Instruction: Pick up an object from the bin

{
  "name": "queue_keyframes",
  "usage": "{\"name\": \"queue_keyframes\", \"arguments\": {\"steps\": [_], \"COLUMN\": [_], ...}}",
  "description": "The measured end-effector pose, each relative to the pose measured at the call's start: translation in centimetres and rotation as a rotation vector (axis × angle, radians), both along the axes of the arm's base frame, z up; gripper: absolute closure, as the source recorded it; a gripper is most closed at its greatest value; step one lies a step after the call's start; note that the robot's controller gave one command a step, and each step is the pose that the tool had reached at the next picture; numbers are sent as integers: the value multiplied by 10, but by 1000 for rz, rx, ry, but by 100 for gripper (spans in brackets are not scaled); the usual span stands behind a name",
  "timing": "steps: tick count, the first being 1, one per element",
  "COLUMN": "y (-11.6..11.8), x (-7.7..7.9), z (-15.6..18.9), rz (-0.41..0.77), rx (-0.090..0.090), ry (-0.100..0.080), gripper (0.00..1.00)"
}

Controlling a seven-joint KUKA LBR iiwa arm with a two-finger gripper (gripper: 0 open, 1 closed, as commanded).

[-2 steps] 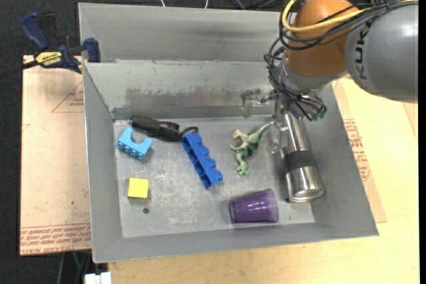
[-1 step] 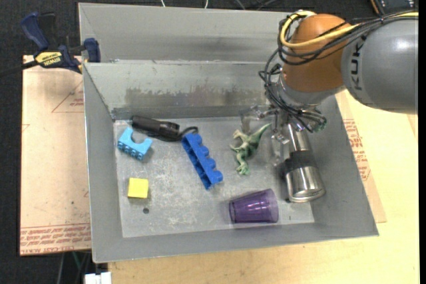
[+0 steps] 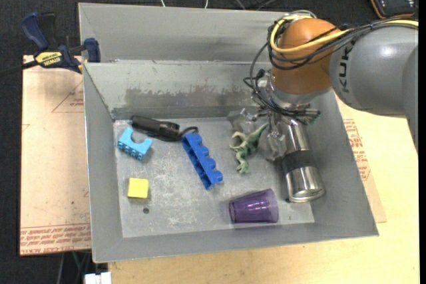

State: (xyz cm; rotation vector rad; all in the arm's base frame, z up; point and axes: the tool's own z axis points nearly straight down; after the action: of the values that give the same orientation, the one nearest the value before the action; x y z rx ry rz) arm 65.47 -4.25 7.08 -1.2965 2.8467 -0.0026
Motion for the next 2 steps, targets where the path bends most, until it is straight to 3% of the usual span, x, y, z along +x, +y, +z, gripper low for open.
{"name": "queue_keyframes", "arguments": {"steps": [1,2], "y": [13,13], "x": [-4,-4], "z": [2,2], "rz": [-70,-70], "rx": [3,3], "ry": [10,10], "gripper": [100,100]}}
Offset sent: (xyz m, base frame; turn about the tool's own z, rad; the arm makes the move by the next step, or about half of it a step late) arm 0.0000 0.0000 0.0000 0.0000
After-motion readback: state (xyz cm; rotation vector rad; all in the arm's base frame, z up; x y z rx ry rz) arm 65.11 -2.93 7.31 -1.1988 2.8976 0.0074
